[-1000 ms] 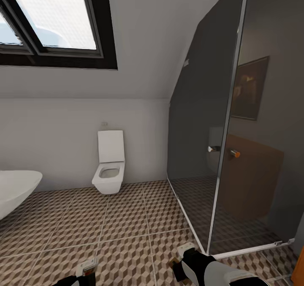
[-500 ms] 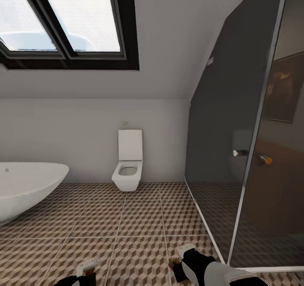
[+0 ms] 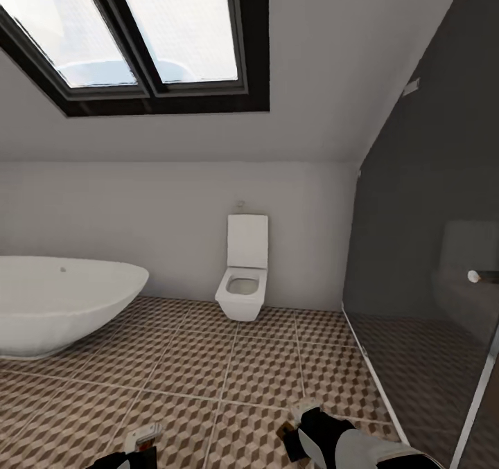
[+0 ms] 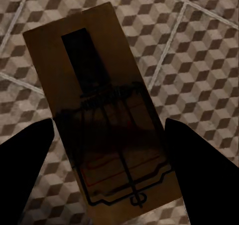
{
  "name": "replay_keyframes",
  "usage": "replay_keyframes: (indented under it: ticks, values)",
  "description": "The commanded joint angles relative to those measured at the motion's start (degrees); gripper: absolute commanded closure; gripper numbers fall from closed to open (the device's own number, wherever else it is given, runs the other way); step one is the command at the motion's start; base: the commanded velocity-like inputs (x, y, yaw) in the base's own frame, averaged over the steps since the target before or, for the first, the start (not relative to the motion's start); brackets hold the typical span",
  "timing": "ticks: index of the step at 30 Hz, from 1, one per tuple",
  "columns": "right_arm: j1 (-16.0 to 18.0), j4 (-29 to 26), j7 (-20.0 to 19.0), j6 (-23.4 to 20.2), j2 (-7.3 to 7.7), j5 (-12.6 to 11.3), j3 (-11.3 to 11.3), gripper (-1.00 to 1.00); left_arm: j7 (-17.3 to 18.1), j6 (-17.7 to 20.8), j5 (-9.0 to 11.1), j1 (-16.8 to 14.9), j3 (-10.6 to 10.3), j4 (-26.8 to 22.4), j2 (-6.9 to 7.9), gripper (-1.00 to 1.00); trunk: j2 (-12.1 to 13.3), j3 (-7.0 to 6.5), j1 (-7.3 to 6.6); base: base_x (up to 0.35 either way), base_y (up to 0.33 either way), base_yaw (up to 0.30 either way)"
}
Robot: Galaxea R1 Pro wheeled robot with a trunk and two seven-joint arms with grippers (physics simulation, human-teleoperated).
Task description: Take the four mousetraps from the cabinet in the bathroom and place them on the bathroom floor. Make sure all four end up on the same floor surface, and ensure that at least two of them are either under or directly next to the same bathroom sink.
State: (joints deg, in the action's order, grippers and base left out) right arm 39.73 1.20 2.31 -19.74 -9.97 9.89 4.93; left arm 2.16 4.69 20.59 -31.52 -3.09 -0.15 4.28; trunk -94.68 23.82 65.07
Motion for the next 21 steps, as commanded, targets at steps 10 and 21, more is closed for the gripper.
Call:
replay_keyframes:
  ticks: [10, 21]
  values:
    - [0.08, 0.10, 0.06, 0.09, -0.03, 0.13, 0.43, 1.00, 0.24, 0.23, 0.33, -0.03, -0.34, -0.02, 0.03, 1.00, -0.03, 0.07, 0.03, 0.324, 0.071, 0.292]
    - [0.08, 0.03, 0.01, 0.36, -0.03, 0.10, 0.43, 1.00, 0.43, 0.24, -0.09, -0.03, -0.42, -0.20, 0.01, 1.00, -0.03, -0.14, 0.03, 0.324, 0.071, -0.041]
